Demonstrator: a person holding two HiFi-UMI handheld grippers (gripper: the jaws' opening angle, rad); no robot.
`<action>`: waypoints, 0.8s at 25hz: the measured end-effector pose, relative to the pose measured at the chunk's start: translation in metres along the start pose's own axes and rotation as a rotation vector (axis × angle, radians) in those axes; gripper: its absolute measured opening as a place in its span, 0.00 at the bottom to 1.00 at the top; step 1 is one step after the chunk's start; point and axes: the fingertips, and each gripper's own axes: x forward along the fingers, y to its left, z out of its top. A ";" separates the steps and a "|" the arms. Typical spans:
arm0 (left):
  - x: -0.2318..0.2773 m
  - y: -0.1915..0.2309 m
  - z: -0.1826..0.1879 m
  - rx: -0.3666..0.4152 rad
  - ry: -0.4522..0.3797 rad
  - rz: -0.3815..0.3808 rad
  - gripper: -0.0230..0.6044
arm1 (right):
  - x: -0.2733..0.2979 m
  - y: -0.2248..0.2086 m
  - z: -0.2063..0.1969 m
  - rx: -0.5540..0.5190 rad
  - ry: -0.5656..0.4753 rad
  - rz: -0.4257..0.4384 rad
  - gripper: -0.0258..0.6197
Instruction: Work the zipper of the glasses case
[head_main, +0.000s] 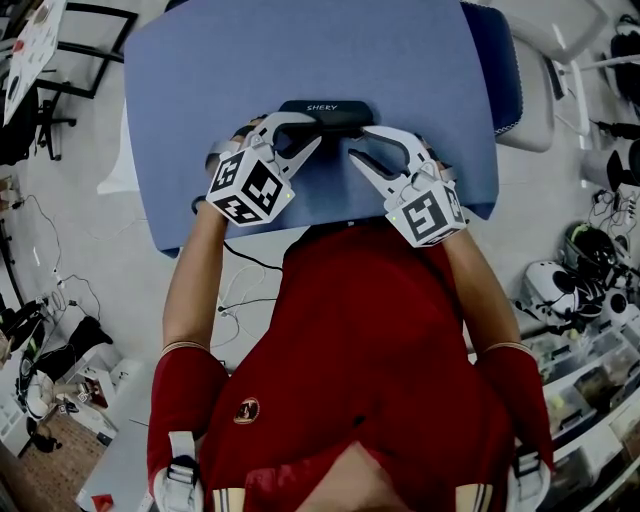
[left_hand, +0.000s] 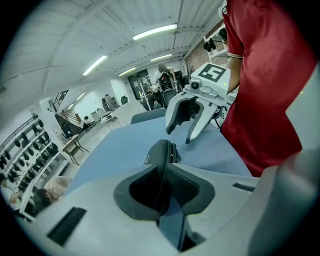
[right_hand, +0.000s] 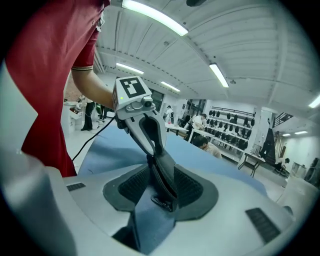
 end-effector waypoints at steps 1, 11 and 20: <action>0.000 -0.001 0.000 -0.001 -0.001 0.000 0.14 | 0.003 -0.001 -0.001 -0.008 0.014 0.020 0.30; 0.003 -0.011 -0.002 -0.019 -0.004 0.005 0.14 | 0.025 -0.006 -0.021 -0.282 0.187 0.128 0.45; 0.001 -0.022 -0.004 -0.008 0.020 -0.015 0.14 | 0.035 0.007 -0.030 -0.519 0.246 0.126 0.39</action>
